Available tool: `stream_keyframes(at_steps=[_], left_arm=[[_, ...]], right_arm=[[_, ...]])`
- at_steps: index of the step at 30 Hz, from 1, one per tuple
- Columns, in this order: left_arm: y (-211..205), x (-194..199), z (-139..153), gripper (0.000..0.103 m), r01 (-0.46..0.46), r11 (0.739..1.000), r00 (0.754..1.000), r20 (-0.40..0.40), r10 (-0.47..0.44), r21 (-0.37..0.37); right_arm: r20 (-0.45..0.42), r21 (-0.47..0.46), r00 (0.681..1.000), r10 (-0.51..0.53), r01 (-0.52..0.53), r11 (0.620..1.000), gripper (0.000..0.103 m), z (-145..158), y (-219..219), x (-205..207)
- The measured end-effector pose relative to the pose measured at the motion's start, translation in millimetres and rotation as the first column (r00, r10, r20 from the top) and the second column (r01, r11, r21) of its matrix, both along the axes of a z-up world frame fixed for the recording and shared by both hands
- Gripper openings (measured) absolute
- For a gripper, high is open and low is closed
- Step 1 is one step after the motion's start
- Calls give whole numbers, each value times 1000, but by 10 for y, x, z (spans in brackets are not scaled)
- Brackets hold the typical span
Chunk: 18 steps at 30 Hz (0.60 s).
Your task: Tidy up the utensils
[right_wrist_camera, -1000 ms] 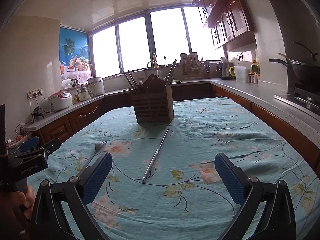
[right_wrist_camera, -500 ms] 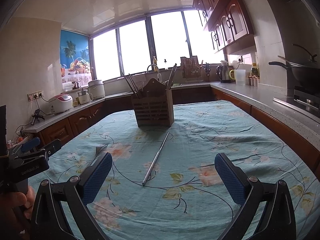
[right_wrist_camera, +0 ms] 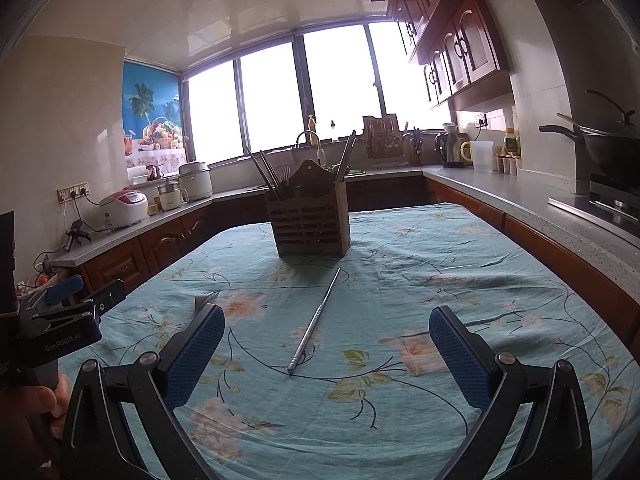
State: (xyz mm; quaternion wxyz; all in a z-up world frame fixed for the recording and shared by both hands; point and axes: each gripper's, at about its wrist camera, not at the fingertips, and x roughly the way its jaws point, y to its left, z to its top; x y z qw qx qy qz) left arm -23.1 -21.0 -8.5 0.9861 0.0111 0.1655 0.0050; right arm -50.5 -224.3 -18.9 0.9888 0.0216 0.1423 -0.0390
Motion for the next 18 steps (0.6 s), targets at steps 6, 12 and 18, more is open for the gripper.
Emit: stream_keyframes(at_steps=[6,12,18], left_arm=[[-19,-2,0,101,0,1000,1000,0,0,-3],[-26,-10,7,101,8,1000,1000,-2,-8,-5],[-47,-25,16,101,11,1000,1000,-4,-11,-6]], right_arm=[[-1,2,1000,5,-5,1000,103,7,-5,14],[-2,3,1000,5,-5,1000,103,8,-9,19],[-2,5,1000,6,-6,1000,103,8,-9,20]])
